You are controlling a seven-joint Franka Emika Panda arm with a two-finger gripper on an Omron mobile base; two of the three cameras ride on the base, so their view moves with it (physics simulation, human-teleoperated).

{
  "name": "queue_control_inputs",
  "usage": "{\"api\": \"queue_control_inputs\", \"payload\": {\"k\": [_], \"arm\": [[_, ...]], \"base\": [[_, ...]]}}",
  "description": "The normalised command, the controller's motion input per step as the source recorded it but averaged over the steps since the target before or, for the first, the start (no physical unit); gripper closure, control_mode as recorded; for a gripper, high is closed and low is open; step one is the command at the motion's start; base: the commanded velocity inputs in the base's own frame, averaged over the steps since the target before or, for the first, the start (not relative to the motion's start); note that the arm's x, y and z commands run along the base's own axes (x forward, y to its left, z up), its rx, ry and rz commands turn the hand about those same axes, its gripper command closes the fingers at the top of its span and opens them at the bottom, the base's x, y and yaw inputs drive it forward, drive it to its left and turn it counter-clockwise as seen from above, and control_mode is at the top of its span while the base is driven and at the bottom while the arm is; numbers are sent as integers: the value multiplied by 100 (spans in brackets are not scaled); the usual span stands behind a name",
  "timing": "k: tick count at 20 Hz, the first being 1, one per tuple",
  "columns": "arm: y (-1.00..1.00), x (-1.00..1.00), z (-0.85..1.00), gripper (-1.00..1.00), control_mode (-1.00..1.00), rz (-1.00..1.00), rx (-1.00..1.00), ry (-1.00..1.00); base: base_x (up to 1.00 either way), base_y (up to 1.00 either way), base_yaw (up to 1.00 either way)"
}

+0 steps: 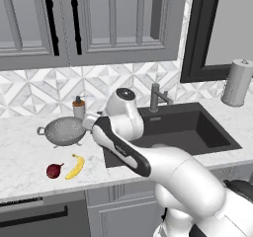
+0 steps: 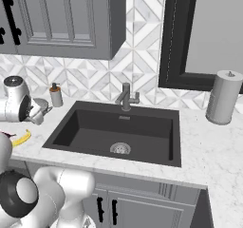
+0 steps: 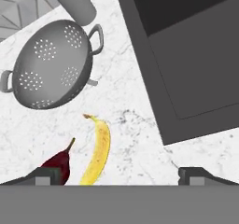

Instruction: Put the colander in the sink, put the pear, banana in the colander, and turn on the sink faucet and pour water over the colander.

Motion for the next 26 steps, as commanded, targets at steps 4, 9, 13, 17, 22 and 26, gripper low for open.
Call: {"api": "queue_control_inputs", "payload": {"k": [4,9,13,17,22,26], "arm": [[24,39,0,-100,-100,-8,0,0],[1,43,0,-100,-100,-1,1,6],[4,46,-5,-100,-100,0,0,10],[28,33,-17,-100,-100,0,0,5],[30,18,-26,-100,-100,-2,0,3],[13,12,-34,-100,-100,-2,0,4]], "base": [[0,0,0],[0,0,0],[0,0,0],[0,0,0],[0,0,0],[0,0,0]]}}
